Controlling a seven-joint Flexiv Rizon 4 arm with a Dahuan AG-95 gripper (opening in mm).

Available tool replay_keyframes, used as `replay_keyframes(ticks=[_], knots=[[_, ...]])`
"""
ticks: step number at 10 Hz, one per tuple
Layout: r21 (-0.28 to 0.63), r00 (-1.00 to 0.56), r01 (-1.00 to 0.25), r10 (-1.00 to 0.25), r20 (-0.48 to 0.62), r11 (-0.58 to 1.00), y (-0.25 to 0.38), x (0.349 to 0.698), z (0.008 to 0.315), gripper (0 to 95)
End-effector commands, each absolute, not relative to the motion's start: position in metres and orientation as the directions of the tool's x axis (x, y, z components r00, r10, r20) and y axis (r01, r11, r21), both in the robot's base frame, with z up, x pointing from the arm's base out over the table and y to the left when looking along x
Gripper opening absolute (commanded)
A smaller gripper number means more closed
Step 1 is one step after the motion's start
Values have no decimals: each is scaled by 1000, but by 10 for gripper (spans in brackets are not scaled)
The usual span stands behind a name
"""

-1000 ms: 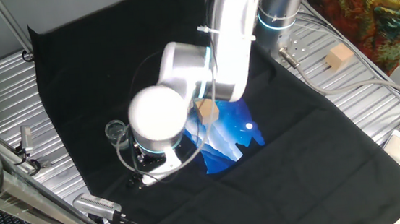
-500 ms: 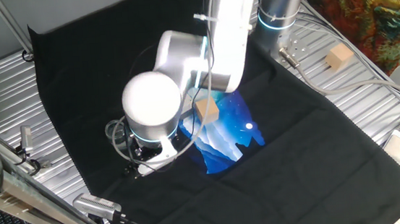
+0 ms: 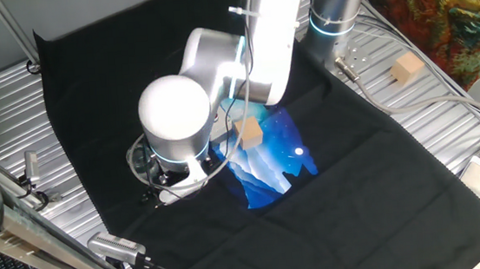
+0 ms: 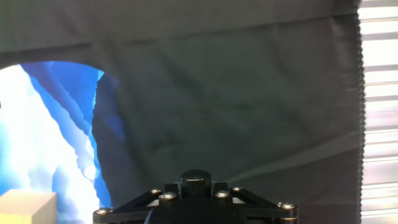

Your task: Screw the lid onto the jar

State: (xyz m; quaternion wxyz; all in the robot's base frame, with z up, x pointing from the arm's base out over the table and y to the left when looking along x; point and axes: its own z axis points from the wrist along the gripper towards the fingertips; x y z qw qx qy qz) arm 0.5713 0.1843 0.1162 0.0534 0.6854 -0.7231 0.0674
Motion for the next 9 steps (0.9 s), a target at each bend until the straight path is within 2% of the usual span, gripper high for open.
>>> replay_keyframes(ticks=[1, 9], knots=[[-25, -61, -998, -988, 143, 58, 184, 572, 116, 0], [-31, -87, -996, -991, 100, 84, 178, 572, 117, 0]])
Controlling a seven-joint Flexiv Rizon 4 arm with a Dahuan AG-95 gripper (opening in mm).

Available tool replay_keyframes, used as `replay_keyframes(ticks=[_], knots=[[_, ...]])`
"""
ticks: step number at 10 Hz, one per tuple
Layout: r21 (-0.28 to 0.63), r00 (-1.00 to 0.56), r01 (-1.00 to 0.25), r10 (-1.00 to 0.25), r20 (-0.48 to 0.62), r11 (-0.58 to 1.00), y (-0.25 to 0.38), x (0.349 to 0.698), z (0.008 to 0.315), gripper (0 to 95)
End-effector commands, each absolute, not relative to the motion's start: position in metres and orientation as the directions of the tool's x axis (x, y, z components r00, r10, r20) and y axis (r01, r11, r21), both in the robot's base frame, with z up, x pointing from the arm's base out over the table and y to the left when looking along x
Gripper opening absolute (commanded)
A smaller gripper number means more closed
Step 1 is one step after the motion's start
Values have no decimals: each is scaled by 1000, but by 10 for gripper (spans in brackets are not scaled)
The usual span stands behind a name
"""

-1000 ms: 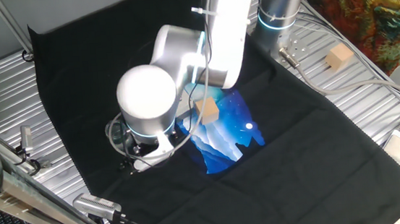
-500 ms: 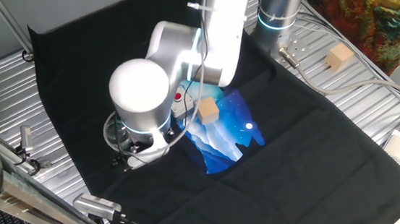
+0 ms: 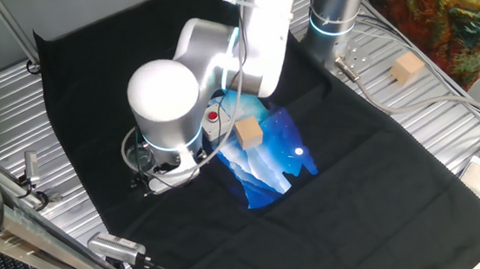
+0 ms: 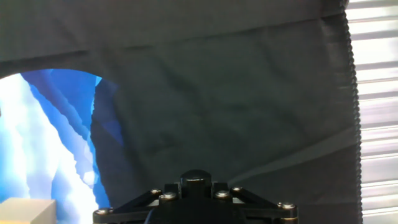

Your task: Screw the lid onto the jar

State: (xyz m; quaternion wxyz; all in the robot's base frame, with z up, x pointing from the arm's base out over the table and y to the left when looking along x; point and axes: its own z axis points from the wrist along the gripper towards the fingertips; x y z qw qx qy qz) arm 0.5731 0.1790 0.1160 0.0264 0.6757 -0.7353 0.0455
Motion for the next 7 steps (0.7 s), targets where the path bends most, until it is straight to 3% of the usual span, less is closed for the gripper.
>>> replay_keyframes(ticks=[1, 7], knots=[[-32, -91, -996, -991, 96, 88, 178, 572, 116, 0], [-32, -99, -995, -992, 82, 96, 178, 572, 116, 0]])
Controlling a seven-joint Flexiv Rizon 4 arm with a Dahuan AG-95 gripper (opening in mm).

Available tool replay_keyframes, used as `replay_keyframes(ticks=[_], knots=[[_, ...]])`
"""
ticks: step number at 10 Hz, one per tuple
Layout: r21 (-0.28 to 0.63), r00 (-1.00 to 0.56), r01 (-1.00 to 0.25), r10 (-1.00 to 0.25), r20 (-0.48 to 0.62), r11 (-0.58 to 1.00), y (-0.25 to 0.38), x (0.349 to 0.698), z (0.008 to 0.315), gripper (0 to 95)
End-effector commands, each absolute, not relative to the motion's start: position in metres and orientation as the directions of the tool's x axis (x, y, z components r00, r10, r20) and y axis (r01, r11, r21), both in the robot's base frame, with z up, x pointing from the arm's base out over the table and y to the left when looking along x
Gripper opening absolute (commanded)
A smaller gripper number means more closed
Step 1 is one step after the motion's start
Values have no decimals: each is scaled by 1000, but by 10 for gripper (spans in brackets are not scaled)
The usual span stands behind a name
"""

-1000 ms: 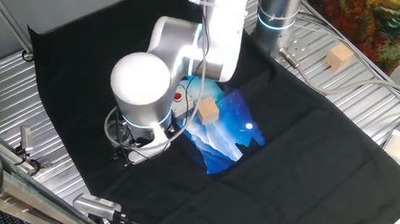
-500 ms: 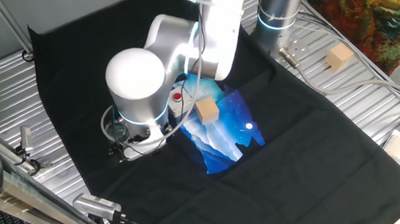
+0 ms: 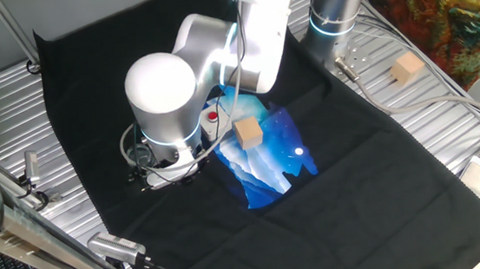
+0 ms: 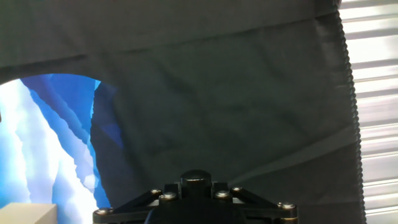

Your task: Screw the lid onto the jar

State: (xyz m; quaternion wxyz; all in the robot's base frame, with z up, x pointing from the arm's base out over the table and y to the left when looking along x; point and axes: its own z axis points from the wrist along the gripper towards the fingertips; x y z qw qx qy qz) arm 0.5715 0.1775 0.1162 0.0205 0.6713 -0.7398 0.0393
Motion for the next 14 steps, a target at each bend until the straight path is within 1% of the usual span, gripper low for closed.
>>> replay_keyframes(ticks=[1, 3, 6, 9, 11, 14], knots=[[-36, -104, -994, -992, 75, 102, 178, 572, 116, 0], [-43, -126, -991, -991, 55, 124, 178, 572, 116, 0], [-44, -136, -990, -989, 53, 134, 178, 572, 116, 0], [-41, -219, -975, -975, -29, 220, 178, 572, 116, 0], [-53, -253, -966, -967, -25, 254, 178, 572, 116, 0], [-57, -260, -964, -965, -16, 261, 178, 572, 116, 0]])
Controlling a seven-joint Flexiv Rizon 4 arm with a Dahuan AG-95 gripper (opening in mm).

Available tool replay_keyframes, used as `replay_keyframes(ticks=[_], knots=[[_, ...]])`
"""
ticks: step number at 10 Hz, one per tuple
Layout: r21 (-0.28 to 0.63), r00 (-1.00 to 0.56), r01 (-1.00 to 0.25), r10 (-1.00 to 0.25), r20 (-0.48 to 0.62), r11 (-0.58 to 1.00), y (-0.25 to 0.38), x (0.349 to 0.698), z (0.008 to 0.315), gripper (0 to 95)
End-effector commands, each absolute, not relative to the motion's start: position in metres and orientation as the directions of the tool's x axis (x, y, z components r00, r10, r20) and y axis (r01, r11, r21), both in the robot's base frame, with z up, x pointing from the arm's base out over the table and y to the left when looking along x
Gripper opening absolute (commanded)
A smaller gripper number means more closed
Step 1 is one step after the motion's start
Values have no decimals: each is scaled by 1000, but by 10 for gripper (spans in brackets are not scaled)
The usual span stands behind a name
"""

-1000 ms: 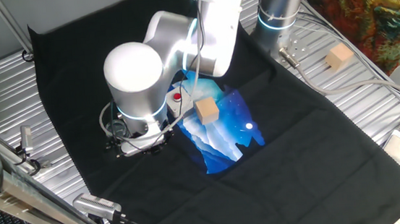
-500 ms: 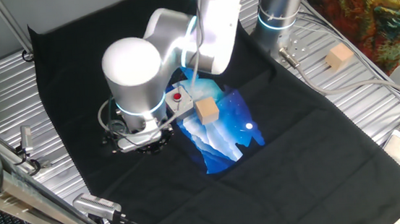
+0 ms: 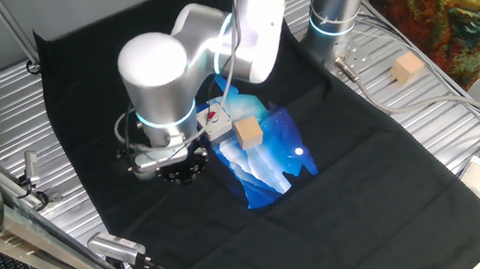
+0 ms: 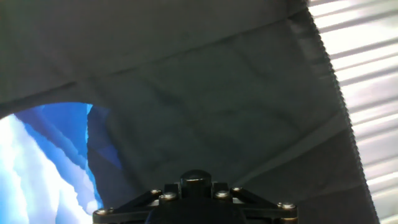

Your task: Screw the lid onto the jar

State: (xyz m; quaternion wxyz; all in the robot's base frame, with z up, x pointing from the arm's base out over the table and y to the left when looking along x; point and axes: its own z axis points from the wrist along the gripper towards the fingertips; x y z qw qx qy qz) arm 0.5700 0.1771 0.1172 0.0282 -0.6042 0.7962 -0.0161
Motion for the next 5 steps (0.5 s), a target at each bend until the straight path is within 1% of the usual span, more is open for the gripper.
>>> replay_keyframes(ticks=[1, 3, 5], knots=[[-54, -257, -965, -966, -18, 258, 178, 572, 116, 0], [-48, -252, -966, -967, -17, 253, 179, 573, 116, 0], [-49, -235, -971, -972, -10, 235, 186, 582, 112, 0]])
